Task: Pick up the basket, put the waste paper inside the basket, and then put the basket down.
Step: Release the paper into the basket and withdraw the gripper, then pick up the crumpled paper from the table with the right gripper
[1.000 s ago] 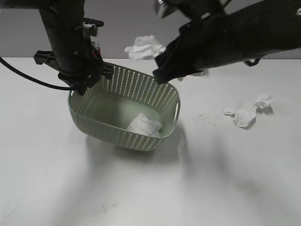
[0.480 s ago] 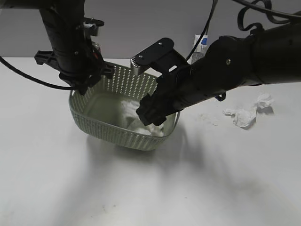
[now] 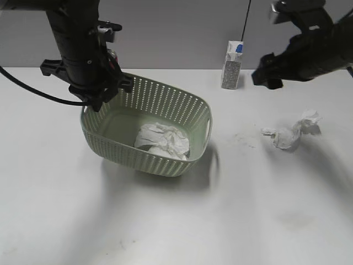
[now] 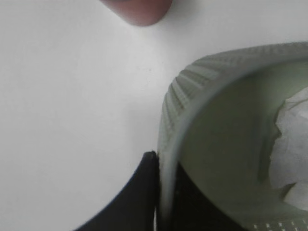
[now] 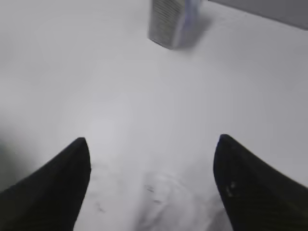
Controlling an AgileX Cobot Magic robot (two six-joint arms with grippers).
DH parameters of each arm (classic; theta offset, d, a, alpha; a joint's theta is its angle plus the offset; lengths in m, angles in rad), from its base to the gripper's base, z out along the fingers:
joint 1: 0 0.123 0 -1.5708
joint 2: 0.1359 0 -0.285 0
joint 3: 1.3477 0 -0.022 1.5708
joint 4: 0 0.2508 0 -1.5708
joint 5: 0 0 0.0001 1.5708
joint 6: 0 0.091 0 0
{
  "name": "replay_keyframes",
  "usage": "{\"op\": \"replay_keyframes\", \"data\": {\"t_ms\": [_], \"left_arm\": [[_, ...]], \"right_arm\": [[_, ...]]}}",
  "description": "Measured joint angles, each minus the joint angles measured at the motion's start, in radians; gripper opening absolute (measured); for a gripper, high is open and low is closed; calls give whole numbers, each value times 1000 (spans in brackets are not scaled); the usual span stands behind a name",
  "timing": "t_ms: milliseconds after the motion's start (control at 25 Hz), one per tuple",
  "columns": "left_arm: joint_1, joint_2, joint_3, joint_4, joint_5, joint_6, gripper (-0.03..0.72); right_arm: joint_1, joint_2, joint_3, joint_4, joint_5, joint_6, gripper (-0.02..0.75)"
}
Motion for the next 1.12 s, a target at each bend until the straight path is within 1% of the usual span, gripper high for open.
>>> {"op": "replay_keyframes", "data": {"t_ms": [120,200,400,600,640,720,760,800,840,880,920,960,1040,1120], "left_arm": [[0,0,0,-1,0,0,0],[0,0,0,-1,4,0,0],[0,0,0,-1,7,0,0],[0,0,0,-1,18,0,0],[0,0,0,-1,19,0,0],[0,0,0,-1,21,0,0],[0,0,0,-1,21,0,0],[0,0,0,-1,22,0,0],[0,0,0,-1,22,0,0],[0,0,0,-1,22,0,0],[0,0,0,-1,22,0,0],[0,0,0,-1,23,0,0],[0,0,0,-4,22,0,0],[0,0,0,-10,20,0,0]], "right_arm": [[-81,77,0,-49,2,2,594],[-106,138,0,-78,17,2,593],[-114,263,0,-136,22,4,592],[-114,320,-8,-132,22,20,577],[-114,323,-11,-129,29,24,553],[-114,323,-13,-124,48,27,441],[-114,318,-13,-124,57,27,334],[-114,313,-13,-124,71,27,204],[-114,303,-12,-124,85,27,125],[-114,289,-8,-115,101,27,67],[-114,267,-4,-91,115,27,36],[-114,242,-4,-39,124,22,22],[-105,167,-18,99,135,-35,13],[-71,99,-51,266,165,-158,12]]}}
